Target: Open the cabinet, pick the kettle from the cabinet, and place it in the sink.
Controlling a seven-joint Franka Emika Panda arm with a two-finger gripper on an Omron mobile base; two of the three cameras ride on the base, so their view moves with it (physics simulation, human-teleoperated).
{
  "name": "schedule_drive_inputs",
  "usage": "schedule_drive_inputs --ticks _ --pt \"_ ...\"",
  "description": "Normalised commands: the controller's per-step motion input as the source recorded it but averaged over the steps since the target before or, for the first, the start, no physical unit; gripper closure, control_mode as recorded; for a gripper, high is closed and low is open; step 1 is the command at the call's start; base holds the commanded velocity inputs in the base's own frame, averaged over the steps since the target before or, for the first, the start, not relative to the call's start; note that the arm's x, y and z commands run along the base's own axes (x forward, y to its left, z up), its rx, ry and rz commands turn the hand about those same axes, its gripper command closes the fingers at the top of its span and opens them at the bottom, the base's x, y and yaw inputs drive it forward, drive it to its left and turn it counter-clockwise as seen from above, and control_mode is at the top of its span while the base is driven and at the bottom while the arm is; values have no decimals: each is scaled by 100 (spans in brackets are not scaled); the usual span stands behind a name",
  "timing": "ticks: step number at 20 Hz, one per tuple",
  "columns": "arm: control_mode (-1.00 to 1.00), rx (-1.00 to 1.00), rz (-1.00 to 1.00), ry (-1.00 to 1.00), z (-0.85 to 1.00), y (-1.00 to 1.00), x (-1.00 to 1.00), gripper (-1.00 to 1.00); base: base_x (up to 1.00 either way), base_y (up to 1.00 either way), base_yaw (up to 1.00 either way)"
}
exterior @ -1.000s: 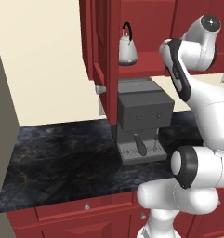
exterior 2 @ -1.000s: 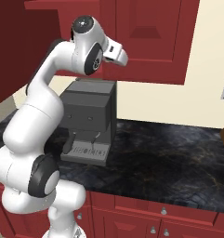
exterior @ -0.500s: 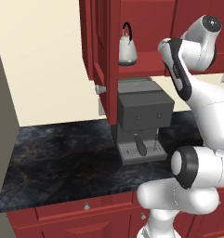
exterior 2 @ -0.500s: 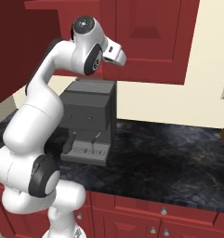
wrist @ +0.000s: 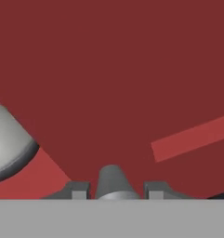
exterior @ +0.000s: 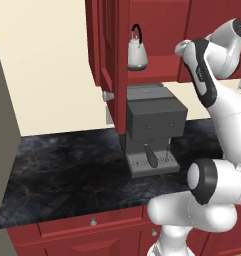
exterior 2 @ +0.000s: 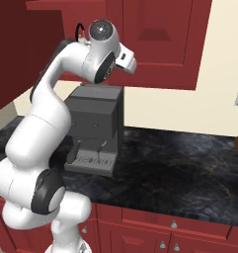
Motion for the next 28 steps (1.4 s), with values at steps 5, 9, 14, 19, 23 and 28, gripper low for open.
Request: schedule_drive_inputs --ticks 5,9,14,19,23,28 --pt "-100 7 3 0 -15 3 -14 100 0 0 0" --pt "-100 1 6 -1 -13 -2 -40 100 0 0 0" --pt "-100 1 6 -7 -13 -10 -56 100 0 0 0" --pt "-100 5 1 -8 -9 -23 -57 100 0 0 0" --pt "-100 3 0 -5 -2 -36 -54 100 0 0 0" --pt "-100 1 0 0 0 -42 -48 100 0 0 0"
